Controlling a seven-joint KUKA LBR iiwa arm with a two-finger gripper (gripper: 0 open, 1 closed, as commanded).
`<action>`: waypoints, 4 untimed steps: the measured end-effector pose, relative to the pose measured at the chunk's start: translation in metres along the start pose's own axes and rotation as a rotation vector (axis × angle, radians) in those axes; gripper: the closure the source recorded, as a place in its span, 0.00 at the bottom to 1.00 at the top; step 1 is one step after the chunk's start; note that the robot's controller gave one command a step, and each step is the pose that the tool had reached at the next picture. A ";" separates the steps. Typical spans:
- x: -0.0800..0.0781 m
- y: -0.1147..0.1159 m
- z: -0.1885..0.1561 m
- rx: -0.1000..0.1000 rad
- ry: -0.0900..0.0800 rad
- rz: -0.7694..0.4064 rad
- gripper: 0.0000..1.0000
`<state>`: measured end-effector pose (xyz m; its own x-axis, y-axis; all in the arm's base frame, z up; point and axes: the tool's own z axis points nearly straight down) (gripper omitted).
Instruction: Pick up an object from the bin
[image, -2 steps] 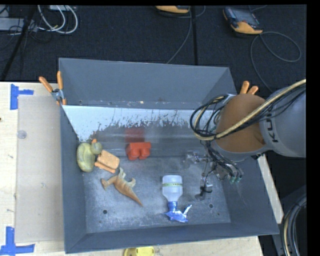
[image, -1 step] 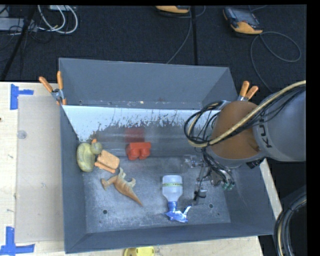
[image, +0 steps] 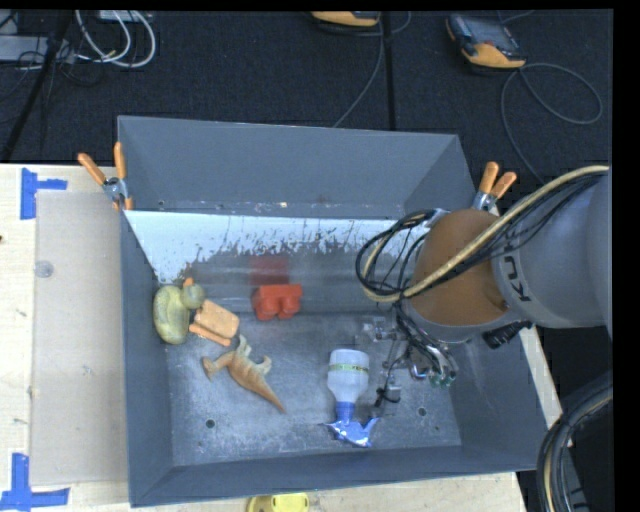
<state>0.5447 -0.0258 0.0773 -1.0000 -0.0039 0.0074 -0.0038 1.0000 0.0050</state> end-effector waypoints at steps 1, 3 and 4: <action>0.000 0.018 0.001 0.006 -0.004 -0.167 0.00; 0.017 0.025 0.008 -0.001 0.002 -0.557 1.00; 0.007 0.018 -0.161 0.000 -0.004 -0.724 1.00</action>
Offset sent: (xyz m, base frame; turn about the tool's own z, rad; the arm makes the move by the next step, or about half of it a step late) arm -0.0166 0.0247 -0.0073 -0.5567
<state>0.5386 -0.0090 0.2384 -0.7469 -0.6650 -0.0011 -0.6650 0.7468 0.0071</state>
